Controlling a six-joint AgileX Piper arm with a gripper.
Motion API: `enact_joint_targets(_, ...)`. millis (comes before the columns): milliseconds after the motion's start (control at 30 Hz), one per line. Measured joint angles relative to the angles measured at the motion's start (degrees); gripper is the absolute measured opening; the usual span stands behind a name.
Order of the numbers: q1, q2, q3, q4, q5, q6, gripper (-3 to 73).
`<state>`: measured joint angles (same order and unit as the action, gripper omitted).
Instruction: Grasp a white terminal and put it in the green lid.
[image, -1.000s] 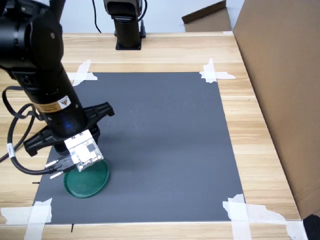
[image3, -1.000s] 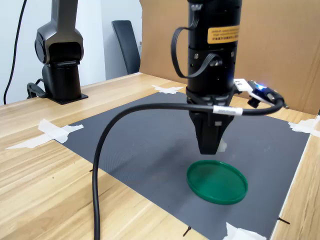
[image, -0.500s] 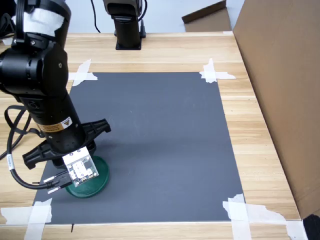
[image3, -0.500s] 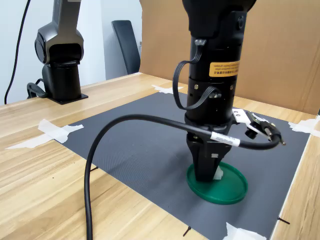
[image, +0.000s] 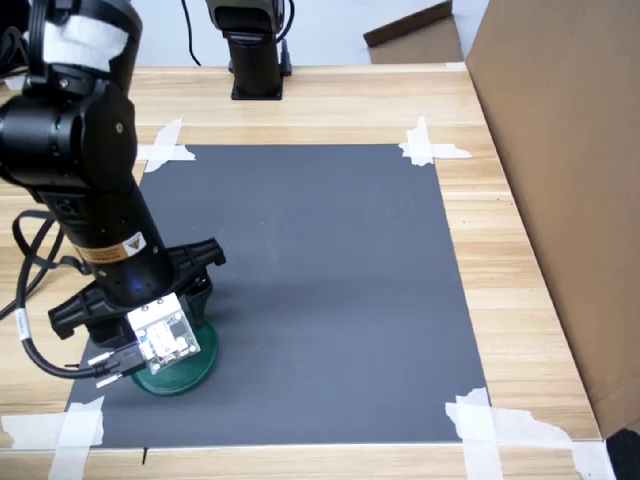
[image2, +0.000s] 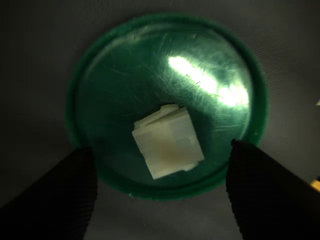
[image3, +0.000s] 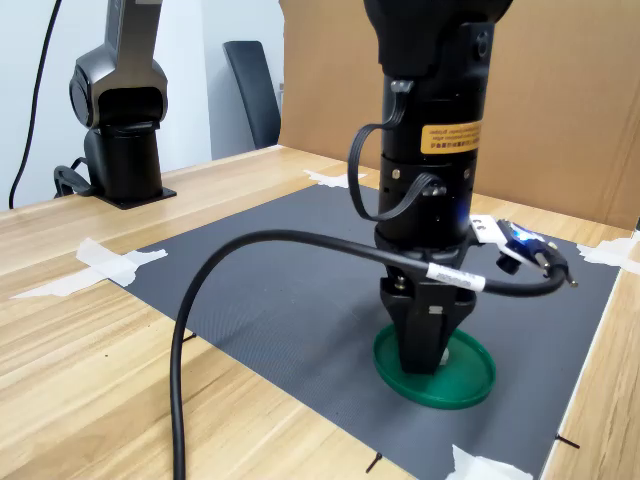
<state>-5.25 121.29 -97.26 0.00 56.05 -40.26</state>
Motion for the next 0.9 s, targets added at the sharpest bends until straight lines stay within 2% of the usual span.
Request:
enact_joint_targets(133, 0.0, -3.5, 0.0, 1.3, -0.9, 0.2, 64.5)
enact_joint_targets(267, 0.0, -8.4, 0.0, 2.5, -0.9, 1.6, 59.0)
enact_joint_targets(333, -0.1, -11.9, 0.1, 4.1, -0.9, 2.9, 48.5)
enact_joint_targets(367, -0.3, -14.3, 1.0, 5.3, -1.1, 3.3, 40.3)
enact_joint_targets(433, -0.4, -15.4, 1.7, 6.0, -1.5, 3.4, 36.5)
enact_joint_targets(500, -0.8, -17.7, 3.3, 7.1, -2.2, 3.4, 29.0)
enact_joint_targets(567, -1.8, -24.9, 9.6, 8.4, -6.6, 3.1, 6.4)
enact_joint_targets(600, -2.1, -27.0, 11.7, 8.6, -8.0, 3.0, 2.3)
enact_joint_targets(733, -2.5, -33.2, 18.6, 8.9, -12.7, 2.8, -1.9)
enact_joint_targets(800, -2.6, -39.8, 26.4, 9.3, -15.9, 6.2, -2.5)
enact_joint_targets(900, -2.6, -44.8, 31.4, 9.4, -18.2, 11.3, -2.5)
